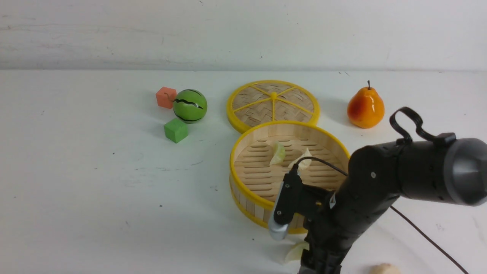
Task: Put the dumplings into the steamer on the white table.
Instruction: 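Reach for and grasp a dumpling lying on the table beside the steamer, then place the dumpling in the bamboo steamer basket with the right gripper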
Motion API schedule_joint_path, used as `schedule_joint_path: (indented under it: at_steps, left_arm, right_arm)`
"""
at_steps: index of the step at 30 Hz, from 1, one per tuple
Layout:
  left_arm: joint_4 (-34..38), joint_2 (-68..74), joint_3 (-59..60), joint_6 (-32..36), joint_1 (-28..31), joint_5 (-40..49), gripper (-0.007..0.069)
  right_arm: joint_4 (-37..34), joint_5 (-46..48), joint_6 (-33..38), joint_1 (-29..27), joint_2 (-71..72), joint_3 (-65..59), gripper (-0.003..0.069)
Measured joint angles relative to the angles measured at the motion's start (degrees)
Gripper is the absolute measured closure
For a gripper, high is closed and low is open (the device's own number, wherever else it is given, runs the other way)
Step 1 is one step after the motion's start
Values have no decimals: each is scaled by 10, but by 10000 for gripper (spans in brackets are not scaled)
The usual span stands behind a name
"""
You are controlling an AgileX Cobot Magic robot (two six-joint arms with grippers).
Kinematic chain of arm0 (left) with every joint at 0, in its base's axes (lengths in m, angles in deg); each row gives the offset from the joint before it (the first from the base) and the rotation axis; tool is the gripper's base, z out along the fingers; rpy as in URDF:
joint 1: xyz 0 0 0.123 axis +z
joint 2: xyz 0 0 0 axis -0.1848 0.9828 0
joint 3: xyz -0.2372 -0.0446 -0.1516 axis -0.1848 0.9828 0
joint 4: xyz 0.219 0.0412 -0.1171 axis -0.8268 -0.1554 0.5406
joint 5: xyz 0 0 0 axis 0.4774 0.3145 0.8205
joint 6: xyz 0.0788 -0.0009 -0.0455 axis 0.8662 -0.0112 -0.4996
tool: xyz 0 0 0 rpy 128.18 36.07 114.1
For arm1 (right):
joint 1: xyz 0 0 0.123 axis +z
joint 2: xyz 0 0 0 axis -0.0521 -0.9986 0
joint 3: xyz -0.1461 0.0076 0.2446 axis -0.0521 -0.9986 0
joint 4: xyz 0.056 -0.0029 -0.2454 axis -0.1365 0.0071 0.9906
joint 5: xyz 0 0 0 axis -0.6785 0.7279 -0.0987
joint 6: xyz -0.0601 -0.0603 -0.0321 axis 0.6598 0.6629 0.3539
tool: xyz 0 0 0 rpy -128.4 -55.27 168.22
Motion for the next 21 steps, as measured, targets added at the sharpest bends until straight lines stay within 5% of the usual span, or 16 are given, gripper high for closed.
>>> schedule_joint_path:
  at_steps: [2, 3, 4, 5, 7, 13, 21]
  left_arm:
    - [0, 0, 0, 0, 0, 0, 638]
    - [0, 0, 0, 0, 0, 0, 638]
    - [0, 0, 0, 0, 0, 0, 638]
    - [0, 0, 0, 0, 0, 0, 638]
    - [0, 0, 0, 0, 0, 0, 638]
    - [0, 0, 0, 0, 0, -4, 638]
    - [-1, 0, 1, 0, 0, -59, 638]
  right_arm:
    - [0, -1, -5, 0, -1, 0, 211]
    - [1, -2, -18, 0, -1, 0, 302]
    - [1, -2, -18, 1, -1, 1, 302]
    - [2, -3, -33, 3, 1, 0, 407]
    - [1, -1, -44, 5, 5, 0, 483]
    - [0, 58, -98, 22, 76, 28, 482]
    - [47, 90, -301, 16, 88, 201, 482]
